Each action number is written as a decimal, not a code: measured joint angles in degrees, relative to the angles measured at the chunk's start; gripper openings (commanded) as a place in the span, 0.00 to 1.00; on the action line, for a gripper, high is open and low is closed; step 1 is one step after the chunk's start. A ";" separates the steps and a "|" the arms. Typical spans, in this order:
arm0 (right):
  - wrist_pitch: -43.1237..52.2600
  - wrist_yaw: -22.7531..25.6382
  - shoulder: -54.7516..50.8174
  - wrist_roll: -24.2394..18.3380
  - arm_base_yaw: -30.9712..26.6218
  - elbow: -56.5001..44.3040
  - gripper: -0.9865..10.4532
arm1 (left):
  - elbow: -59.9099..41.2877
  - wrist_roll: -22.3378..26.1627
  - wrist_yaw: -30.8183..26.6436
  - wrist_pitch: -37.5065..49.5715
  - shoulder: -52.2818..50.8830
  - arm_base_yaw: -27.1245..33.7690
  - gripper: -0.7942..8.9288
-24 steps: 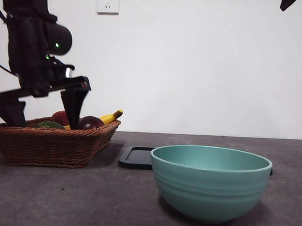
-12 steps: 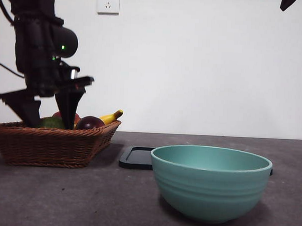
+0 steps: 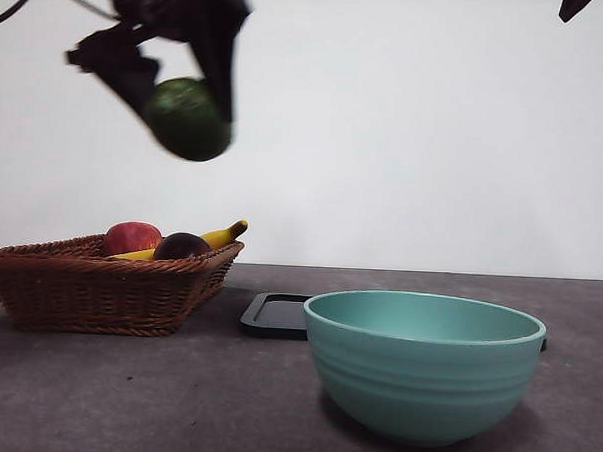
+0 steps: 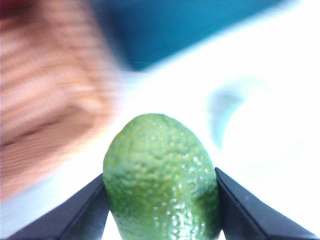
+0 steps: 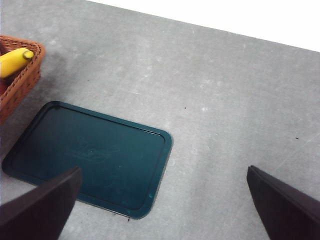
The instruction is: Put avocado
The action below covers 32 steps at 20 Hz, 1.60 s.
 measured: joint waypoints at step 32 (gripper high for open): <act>0.00 -0.11 0.00 0.00 0.00 0.00 0.65 | -0.02 -2.73 -8.22 13.22 21.49 -27.12 0.34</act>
